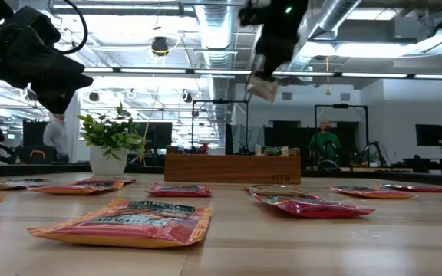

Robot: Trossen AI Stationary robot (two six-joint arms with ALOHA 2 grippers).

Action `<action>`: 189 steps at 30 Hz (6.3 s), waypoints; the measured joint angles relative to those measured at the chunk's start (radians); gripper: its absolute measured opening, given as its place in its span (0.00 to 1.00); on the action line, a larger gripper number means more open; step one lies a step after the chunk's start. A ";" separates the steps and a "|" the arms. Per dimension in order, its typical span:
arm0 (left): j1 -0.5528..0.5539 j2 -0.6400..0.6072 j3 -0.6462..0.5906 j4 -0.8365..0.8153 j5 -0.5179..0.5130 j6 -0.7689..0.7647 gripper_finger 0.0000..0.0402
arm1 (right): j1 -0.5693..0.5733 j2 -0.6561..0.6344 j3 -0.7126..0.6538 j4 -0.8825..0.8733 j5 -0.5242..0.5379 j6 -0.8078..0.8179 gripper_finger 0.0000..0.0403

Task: Pick & Place Tea
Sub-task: Put the brown tea bag into the right section of the wooden organizer

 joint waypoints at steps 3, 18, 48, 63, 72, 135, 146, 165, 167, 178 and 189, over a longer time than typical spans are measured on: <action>0.000 0.000 0.000 -0.001 0.008 0.000 0.29 | -0.002 0.048 0.022 -0.027 0.036 0.000 0.00; 0.000 0.000 0.000 -0.009 0.008 0.005 0.29 | -0.004 0.192 0.018 -0.110 0.003 0.063 0.00; 0.000 0.001 0.000 -0.030 0.019 0.006 0.29 | 0.009 0.232 -0.087 -0.078 0.022 0.171 0.00; 0.000 0.001 0.000 -0.029 0.019 0.003 0.29 | 0.011 0.232 -0.087 -0.044 0.009 0.160 0.00; 0.000 0.000 0.000 -0.029 0.019 0.000 0.29 | 0.007 0.233 -0.087 -0.044 0.001 0.143 0.00; 0.000 0.001 0.000 -0.029 0.019 0.000 0.29 | 0.046 0.139 -0.022 -0.198 -0.069 0.148 0.15; 0.000 0.000 0.000 -0.029 0.019 -0.106 0.29 | 0.207 -0.139 -0.022 -0.181 -0.259 0.205 0.15; 0.000 0.000 0.000 -0.029 0.019 -0.109 0.29 | 0.247 0.043 -0.023 0.056 -0.622 0.081 0.15; 0.000 0.000 0.000 -0.029 0.019 -0.109 0.29 | 0.245 0.073 -0.023 0.059 -0.663 0.079 0.15; 0.000 0.000 0.000 -0.029 0.019 -0.109 0.29 | 0.233 0.215 -0.023 0.060 -0.739 0.040 0.15; 0.000 0.000 0.000 -0.032 0.023 -0.108 0.29 | 0.168 0.250 -0.023 0.096 -0.750 0.026 0.15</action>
